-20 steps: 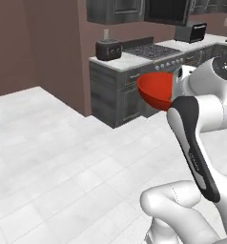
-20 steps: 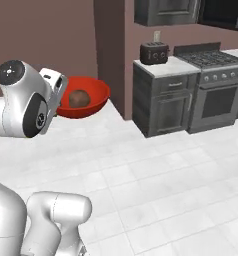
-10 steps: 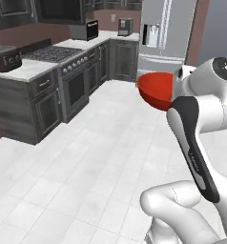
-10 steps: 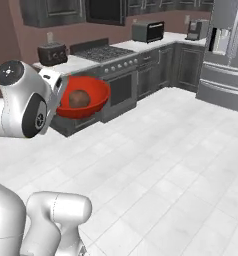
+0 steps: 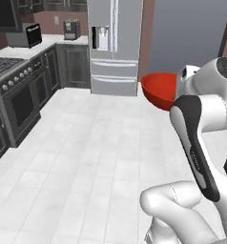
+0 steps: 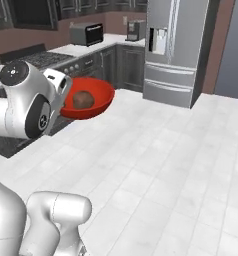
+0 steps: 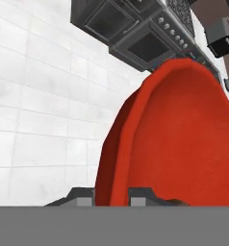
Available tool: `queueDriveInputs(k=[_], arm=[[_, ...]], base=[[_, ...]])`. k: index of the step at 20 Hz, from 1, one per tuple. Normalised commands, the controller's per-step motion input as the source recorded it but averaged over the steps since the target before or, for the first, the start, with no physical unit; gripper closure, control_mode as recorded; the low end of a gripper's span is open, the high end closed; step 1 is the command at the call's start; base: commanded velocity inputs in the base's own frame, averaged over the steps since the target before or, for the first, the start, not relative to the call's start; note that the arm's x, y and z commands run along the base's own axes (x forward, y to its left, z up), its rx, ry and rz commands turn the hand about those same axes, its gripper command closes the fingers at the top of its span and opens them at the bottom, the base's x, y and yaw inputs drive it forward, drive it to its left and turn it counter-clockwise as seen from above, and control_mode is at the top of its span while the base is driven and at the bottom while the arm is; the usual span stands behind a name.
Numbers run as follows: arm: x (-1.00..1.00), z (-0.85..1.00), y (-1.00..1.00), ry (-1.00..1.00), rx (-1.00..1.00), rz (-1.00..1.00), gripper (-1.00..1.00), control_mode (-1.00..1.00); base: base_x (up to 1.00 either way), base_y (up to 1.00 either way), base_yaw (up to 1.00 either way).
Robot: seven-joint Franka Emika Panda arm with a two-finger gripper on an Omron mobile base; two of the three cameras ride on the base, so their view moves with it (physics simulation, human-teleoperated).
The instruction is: Pick the potato from the sink and place it in the bowl. Then pick the bowl and place it in the microwave. Then close the microwave door and press the start button.
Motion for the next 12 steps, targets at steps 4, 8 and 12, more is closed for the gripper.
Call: queueDriveInputs(k=[4, 8, 12], arm=[[0.0, 0.0, 0.0, 0.0, 0.0, 0.0, 1.0, 1.0], [0.0, 0.0, 0.0, 0.0, 0.0, 0.0, 1.0, 1.0], [0.0, 0.0, 0.0, 0.0, 0.0, 0.0, 1.0, 1.0]], base=[[1.0, 0.0, -0.19], [1.0, 0.04, -0.16], [1.0, 0.11, -0.14]])
